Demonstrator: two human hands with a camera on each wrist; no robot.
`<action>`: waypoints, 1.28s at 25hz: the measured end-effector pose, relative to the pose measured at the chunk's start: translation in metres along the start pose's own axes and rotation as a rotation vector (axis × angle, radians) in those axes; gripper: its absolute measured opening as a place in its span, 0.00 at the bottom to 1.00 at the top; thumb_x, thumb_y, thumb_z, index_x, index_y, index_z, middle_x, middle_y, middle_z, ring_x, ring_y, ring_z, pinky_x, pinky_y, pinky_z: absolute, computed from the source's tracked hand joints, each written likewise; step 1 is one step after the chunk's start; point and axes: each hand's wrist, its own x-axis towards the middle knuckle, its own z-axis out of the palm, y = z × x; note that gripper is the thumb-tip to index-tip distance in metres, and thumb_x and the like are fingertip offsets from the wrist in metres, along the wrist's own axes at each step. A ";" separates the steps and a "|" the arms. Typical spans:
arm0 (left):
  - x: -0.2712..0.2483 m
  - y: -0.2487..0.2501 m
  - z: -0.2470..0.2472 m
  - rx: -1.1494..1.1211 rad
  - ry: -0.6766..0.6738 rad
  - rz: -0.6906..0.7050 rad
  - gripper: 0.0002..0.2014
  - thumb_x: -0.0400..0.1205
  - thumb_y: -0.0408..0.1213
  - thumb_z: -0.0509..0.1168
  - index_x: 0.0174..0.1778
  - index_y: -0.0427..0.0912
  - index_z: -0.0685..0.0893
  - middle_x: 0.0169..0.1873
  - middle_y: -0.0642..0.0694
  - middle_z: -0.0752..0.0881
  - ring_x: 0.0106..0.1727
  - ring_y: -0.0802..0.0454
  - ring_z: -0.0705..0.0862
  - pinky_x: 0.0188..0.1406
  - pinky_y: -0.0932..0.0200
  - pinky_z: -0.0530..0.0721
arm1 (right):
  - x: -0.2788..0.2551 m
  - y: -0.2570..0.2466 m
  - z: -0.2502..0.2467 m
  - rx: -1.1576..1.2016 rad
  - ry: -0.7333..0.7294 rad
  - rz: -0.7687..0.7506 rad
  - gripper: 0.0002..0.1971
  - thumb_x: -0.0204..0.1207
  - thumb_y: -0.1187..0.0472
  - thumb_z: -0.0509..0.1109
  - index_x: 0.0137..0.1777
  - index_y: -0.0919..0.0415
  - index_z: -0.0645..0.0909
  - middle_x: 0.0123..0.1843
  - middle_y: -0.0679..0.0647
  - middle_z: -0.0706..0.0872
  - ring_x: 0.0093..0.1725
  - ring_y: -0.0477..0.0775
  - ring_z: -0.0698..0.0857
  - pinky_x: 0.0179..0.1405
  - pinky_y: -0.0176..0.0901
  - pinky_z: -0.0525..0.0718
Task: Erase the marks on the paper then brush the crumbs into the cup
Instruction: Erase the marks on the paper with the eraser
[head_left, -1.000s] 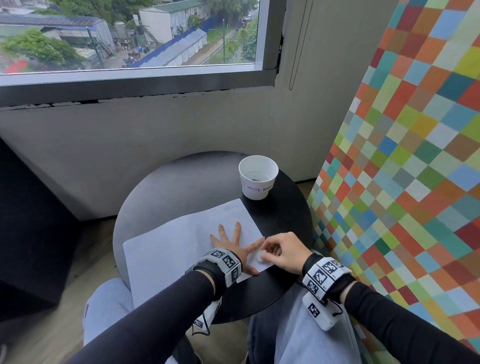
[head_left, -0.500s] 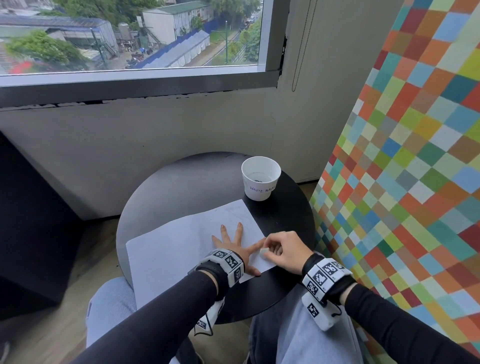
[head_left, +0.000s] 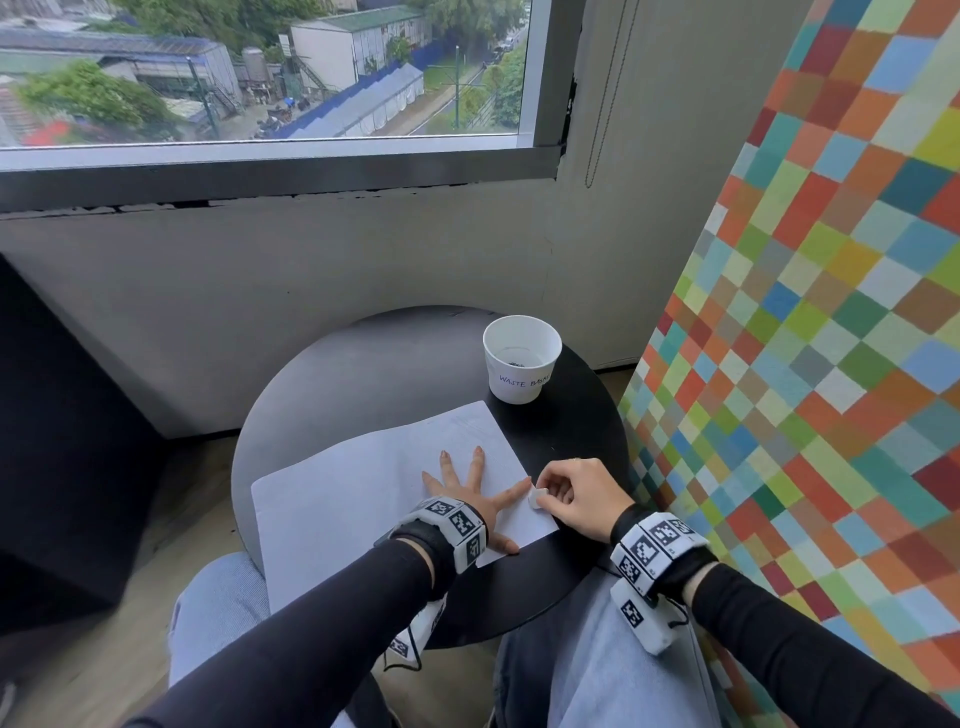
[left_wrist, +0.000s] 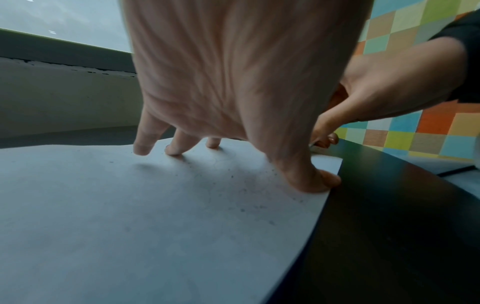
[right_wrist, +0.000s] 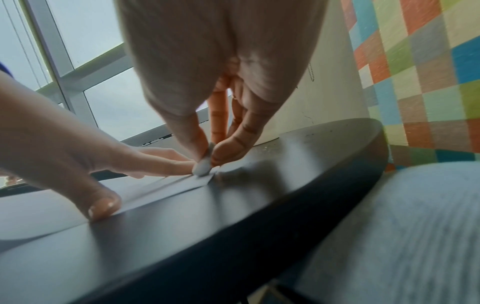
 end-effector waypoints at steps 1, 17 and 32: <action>0.000 0.000 0.000 -0.002 0.001 -0.002 0.45 0.78 0.71 0.60 0.78 0.78 0.31 0.82 0.42 0.23 0.80 0.19 0.30 0.76 0.19 0.48 | -0.001 0.001 0.000 0.013 -0.022 -0.005 0.03 0.69 0.62 0.76 0.38 0.57 0.85 0.28 0.45 0.81 0.27 0.40 0.78 0.31 0.28 0.75; 0.004 0.000 0.003 -0.005 0.002 -0.011 0.45 0.77 0.72 0.60 0.77 0.79 0.31 0.82 0.43 0.23 0.80 0.20 0.29 0.75 0.19 0.47 | -0.006 0.008 -0.001 0.025 -0.007 -0.069 0.01 0.69 0.63 0.76 0.39 0.58 0.86 0.33 0.49 0.83 0.30 0.43 0.79 0.31 0.27 0.76; 0.002 -0.001 0.001 -0.022 -0.001 -0.007 0.45 0.77 0.71 0.61 0.78 0.79 0.32 0.82 0.43 0.23 0.80 0.20 0.29 0.75 0.19 0.48 | -0.009 0.008 0.009 0.067 -0.044 -0.116 0.02 0.68 0.64 0.75 0.37 0.57 0.85 0.33 0.51 0.84 0.30 0.46 0.81 0.31 0.29 0.77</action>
